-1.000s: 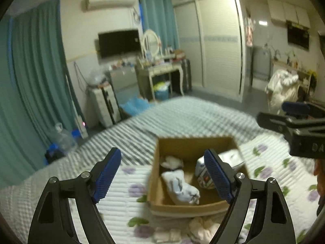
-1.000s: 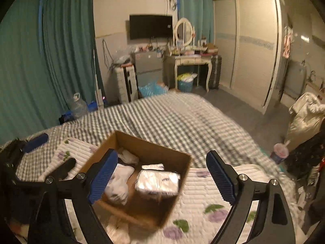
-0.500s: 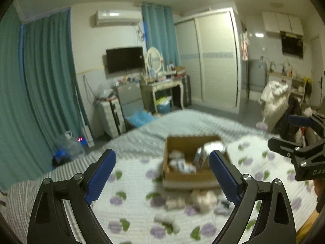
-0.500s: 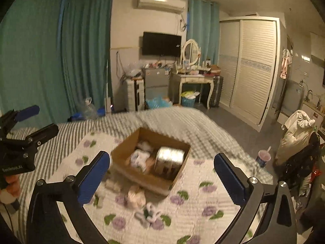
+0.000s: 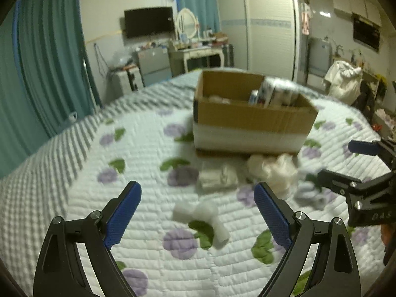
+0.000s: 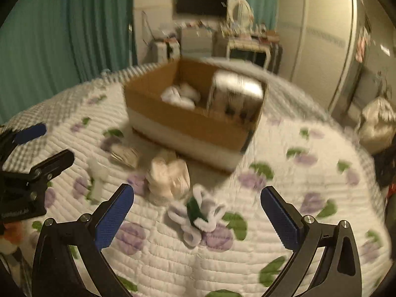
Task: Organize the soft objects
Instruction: 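Grasp the white-and-green plush with the right gripper while the left gripper grasps the white plastic piece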
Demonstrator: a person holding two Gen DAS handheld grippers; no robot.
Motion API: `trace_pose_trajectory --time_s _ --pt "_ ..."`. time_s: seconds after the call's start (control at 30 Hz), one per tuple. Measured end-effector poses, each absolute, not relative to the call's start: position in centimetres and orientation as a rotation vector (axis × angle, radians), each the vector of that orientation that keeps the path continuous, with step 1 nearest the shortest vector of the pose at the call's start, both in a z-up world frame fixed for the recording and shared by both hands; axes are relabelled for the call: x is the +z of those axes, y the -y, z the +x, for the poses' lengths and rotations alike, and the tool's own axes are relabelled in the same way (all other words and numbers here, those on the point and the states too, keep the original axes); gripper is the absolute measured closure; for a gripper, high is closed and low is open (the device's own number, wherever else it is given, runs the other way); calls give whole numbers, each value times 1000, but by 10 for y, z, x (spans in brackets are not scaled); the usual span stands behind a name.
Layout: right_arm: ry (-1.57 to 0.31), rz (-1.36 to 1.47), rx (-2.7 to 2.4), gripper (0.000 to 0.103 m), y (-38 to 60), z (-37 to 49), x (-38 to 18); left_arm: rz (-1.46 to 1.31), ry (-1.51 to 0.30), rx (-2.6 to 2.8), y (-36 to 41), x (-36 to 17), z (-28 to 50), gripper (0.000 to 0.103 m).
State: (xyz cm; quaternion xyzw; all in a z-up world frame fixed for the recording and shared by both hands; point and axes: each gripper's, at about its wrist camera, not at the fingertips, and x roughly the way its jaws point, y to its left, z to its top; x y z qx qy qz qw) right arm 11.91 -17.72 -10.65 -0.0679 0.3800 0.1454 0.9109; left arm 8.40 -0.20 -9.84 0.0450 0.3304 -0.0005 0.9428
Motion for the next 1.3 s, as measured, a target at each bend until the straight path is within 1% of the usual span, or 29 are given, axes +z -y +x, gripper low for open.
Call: trace_pose_trajectory --time_s 0.1,0.2,0.3,0.33,0.4,0.43,0.47,0.5,0.53,0.6,0.63,0.67,0.7,0.73,0.77,0.83,0.87,0.93,1.13,1.3 --pt "-821 -128 276 0 178 129 -131 43 -730 -11 -5 -123 92 10" --pt "-868 -133 248 0 180 137 -155 42 -747 1 -6 -134 98 10" --pt "-914 -114 233 5 184 144 -172 24 -778 7 -10 -145 102 11" --pt "-922 -105 231 5 185 146 -175 11 -790 1 -11 -149 103 16" --pt "-920 -84 235 12 188 147 -176 -8 -819 -4 -14 -156 106 20" --pt "-915 -78 238 19 189 147 -175 -16 -831 -7 -14 -160 108 22" --pt "-915 -77 242 27 189 146 -174 -22 -837 -10 -15 -162 108 27" --pt "-915 -74 250 32 189 145 -173 -29 -844 -17 -15 -164 109 30" --pt "-916 -70 261 39 188 144 -172 -38 -852 -26 -16 -166 110 34" --pt "-911 -77 254 41 188 141 -171 -59 -857 -43 -17 -167 110 35" --pt "-909 -79 253 45 187 140 -170 -64 -853 -50 -17 -168 110 38" --pt "-908 -75 254 45 188 139 -170 -65 -852 -60 -17 -168 110 41" --pt "-910 -70 255 45 187 140 -170 -67 -853 -74 -16 -169 110 48" --pt "-910 -64 253 47 188 139 -169 -68 -855 -87 -15 -169 111 51" --pt "-908 -60 251 47 189 139 -169 -68 -856 -97 -14 -170 112 52" --pt "-907 -48 248 47 191 137 -167 -65 -853 -103 -13 -170 113 59" --pt "-905 -44 247 47 192 137 -167 -64 -851 -109 -12 -170 114 60" --pt "-903 -44 251 47 192 136 -166 -64 -847 -118 -12 -170 115 69" --pt "-887 -60 260 47 188 133 -164 -74 -835 -125 -16 -164 109 75" --pt "-868 -63 264 47 190 126 -159 -74 -805 -135 -14 -151 96 75"
